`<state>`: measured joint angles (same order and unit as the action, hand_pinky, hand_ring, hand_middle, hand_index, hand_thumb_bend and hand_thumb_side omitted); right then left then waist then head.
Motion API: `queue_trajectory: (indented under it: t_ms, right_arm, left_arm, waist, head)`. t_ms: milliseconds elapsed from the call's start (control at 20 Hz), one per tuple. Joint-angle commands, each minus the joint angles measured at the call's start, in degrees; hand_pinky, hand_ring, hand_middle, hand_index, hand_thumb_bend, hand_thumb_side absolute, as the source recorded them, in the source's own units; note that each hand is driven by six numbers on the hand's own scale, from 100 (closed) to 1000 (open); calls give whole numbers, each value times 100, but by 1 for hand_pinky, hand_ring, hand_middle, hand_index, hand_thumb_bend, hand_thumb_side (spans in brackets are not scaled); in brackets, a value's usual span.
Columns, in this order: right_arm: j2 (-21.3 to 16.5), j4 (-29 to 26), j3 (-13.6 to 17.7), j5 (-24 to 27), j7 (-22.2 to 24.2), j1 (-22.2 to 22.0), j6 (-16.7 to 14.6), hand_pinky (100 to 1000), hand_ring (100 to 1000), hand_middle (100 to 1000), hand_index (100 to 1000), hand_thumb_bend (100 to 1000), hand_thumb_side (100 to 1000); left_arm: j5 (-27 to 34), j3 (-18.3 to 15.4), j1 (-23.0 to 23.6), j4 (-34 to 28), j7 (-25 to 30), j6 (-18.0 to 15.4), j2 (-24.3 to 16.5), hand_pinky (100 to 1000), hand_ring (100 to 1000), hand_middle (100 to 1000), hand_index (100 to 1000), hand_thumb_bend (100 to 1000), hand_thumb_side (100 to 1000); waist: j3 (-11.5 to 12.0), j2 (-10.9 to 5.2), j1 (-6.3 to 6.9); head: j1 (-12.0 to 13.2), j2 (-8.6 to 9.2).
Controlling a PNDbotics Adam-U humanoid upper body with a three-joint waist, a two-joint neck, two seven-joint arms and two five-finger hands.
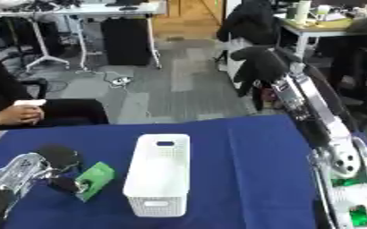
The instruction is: Pick up objects on the table and place them in the box.
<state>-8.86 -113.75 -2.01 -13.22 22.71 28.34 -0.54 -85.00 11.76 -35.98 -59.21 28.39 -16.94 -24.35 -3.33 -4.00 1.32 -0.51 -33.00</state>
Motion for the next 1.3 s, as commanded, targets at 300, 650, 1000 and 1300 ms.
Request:
queue_trajectory:
  t_ms: [300,650,1000,1300]
  right_arm:
    - [8,-84,-3,43,15,101,8,216,443,507,759,320,1000]
    - [13,-84,-9,52,27,109,12,216,443,507,759,319,1000]
    - [16,-84,-13,46,24,105,22,215,442,508,759,315,1000]
    - [10,-84,-17,42,27,98,29,214,442,508,759,315,1000]
  left_arm:
    - [-253,-78,-108,96,-129,-6,-5,362,620,747,809,100,1000]
    - [-416,-110,-139,263,-211,-2,40,366,621,747,811,100,1000]
    - [-499,-127,-189,304,-171,-30,25,385,632,765,844,100,1000]
    - [-515,-202,-250,236,-177,63,-52,378,627,763,873,100,1000]
  waist:
    - [-15,-31,-9]
    - [-26,-23,-13]
    - [-35,-30,-12]
    - [-33,-40,-10]
  head:
    - [166,-191]
    - [181,-204]
    - [159,-197]
    - [161,-218]
